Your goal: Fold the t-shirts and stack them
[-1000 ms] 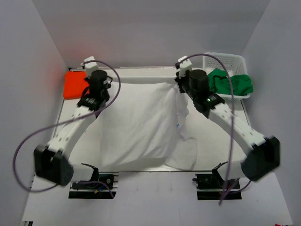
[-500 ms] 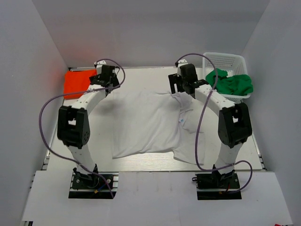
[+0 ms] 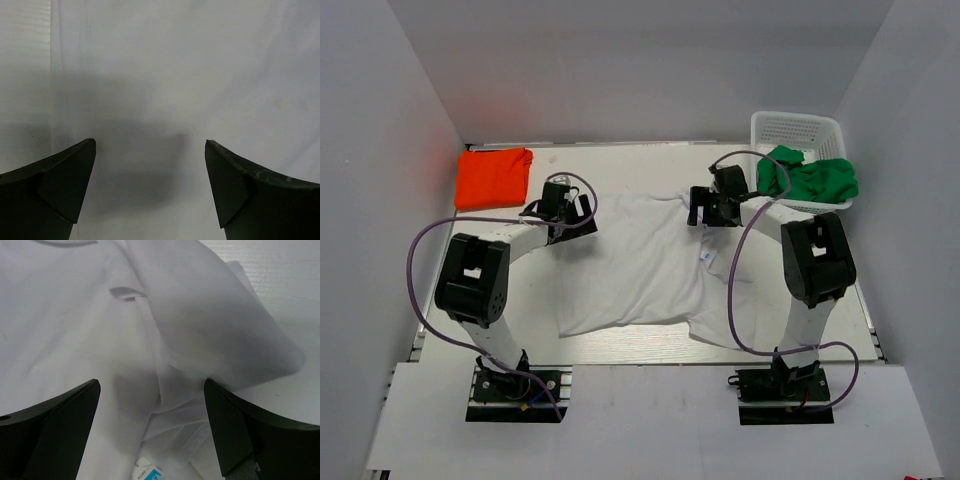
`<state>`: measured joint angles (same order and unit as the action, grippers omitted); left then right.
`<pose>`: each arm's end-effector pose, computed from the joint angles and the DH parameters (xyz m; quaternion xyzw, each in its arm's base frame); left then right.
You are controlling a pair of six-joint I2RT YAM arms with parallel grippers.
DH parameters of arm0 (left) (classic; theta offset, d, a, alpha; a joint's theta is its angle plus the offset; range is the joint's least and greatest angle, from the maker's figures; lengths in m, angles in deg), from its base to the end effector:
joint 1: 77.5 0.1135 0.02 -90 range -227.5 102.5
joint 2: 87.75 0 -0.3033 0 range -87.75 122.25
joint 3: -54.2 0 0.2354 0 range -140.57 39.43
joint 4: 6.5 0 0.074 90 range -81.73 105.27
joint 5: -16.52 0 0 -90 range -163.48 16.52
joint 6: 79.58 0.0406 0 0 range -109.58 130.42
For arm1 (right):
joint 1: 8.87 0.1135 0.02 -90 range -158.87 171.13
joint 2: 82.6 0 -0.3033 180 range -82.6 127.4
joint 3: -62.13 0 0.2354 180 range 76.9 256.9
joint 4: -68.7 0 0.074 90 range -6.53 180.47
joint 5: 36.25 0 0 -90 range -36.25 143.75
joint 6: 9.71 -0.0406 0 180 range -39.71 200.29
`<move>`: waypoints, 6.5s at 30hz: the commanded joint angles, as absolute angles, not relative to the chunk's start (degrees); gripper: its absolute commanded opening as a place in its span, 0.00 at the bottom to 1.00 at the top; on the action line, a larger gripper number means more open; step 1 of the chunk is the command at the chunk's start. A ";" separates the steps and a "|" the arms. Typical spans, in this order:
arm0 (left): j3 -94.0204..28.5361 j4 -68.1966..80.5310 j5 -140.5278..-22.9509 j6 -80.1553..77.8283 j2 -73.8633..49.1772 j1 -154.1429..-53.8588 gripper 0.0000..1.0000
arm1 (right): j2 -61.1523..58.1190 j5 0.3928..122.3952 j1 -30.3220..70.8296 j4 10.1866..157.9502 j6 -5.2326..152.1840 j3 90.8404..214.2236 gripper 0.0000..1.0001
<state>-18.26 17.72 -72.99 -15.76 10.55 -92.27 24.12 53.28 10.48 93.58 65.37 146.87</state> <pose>0.3378 -0.0887 0.2232 -0.0949 0.9351 -0.1157 0.3214 0.3812 0.1335 0.2323 -0.0344 0.9293 0.1047 0.3524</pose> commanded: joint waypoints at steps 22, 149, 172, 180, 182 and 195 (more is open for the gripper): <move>-23.85 23.92 -56.87 -16.65 15.62 -91.04 1.00 | 42.41 46.02 7.30 98.23 67.28 189.76 0.90; 9.38 34.73 -65.75 -38.89 -34.77 -88.49 0.00 | -25.58 33.99 32.71 117.42 41.70 120.75 0.00; -15.75 29.19 -52.74 -40.47 -1.38 -86.74 0.00 | 7.19 41.18 12.58 97.80 54.80 141.38 0.00; -24.63 30.42 -52.30 -42.49 7.88 -84.01 0.54 | 24.78 47.42 7.92 95.50 59.02 154.75 0.24; -25.17 31.03 -52.30 -42.49 7.88 -83.40 0.93 | 27.16 52.25 7.74 97.61 60.68 159.66 0.49; -13.75 15.31 -77.03 -34.06 -2.42 -84.53 1.00 | 14.34 68.08 10.37 84.44 59.90 137.11 0.90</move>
